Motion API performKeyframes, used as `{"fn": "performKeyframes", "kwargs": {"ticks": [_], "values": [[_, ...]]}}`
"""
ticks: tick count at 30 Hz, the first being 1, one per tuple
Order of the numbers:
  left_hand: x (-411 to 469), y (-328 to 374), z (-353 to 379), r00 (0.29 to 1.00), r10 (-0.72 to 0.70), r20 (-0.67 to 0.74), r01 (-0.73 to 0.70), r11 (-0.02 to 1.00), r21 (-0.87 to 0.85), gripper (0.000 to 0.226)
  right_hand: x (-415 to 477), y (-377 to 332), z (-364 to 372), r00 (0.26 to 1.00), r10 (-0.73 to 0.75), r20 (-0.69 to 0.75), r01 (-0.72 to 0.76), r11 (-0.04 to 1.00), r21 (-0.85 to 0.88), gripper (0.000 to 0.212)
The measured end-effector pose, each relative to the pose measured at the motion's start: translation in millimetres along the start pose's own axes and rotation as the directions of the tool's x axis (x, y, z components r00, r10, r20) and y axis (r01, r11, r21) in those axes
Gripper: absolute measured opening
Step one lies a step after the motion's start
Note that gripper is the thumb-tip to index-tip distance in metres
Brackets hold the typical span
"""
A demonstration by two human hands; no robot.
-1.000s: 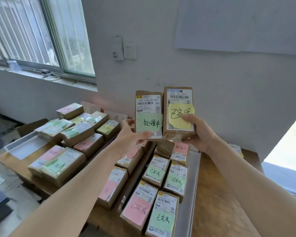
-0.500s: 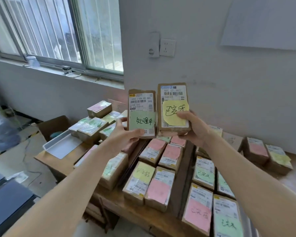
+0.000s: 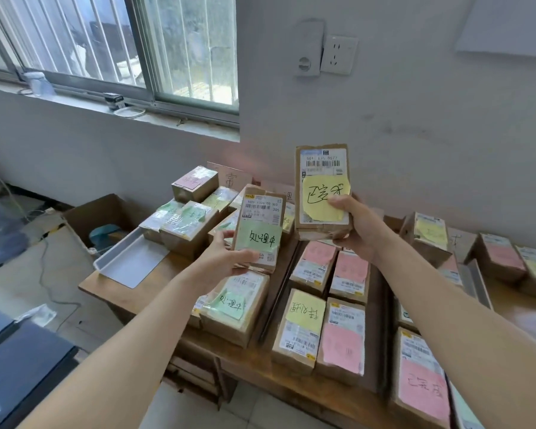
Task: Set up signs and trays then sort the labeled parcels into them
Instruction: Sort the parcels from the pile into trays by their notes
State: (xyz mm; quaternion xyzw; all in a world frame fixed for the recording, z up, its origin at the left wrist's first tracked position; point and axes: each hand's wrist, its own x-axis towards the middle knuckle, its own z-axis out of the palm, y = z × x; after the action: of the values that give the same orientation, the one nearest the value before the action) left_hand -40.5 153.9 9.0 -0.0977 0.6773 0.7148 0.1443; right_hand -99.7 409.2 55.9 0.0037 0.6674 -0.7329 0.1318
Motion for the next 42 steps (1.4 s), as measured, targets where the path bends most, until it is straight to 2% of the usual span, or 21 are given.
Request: {"fn": "performKeyframes", "kwargs": {"ticks": [12, 19, 26, 30, 34, 38, 42], "values": [[99, -15, -20, 0.969, -0.248, 0.009, 0.243, 0.954, 0.175, 0.066, 95, 25, -17, 0.983, 0.111, -0.147, -0.105, 0.993, 0.054, 0.058], [125, -19, -19, 0.959, -0.278, -0.058, 0.284, 0.939, 0.196, 0.066, 126, 21, -13, 0.98, 0.136, -0.146, -0.136, 0.991, 0.012, 0.048], [134, -15, -27, 0.938, -0.33, -0.102, 0.344, 0.92, 0.19, 0.064, 143, 12, 8, 0.982, 0.135, -0.13, -0.134, 0.991, 0.021, 0.077], [135, -13, -32, 0.933, -0.354, -0.068, 0.36, 0.913, 0.193, 0.064, 148, 8, 18, 0.988, 0.115, -0.102, -0.111, 0.993, 0.043, 0.052], [135, -14, -35, 0.927, -0.371, -0.048, 0.373, 0.908, 0.191, 0.074, 149, 4, 27, 0.986, 0.119, -0.118, -0.114, 0.992, 0.048, 0.048], [136, -13, -38, 0.913, -0.408, -0.017, 0.406, 0.902, 0.144, 0.105, 147, 0, 29, 0.986, 0.111, -0.125, -0.104, 0.993, 0.064, 0.048], [138, -14, -36, 0.913, -0.399, -0.083, 0.406, 0.91, 0.087, 0.114, 145, -3, 30, 0.987, 0.1, -0.127, -0.091, 0.993, 0.071, 0.047]]}}
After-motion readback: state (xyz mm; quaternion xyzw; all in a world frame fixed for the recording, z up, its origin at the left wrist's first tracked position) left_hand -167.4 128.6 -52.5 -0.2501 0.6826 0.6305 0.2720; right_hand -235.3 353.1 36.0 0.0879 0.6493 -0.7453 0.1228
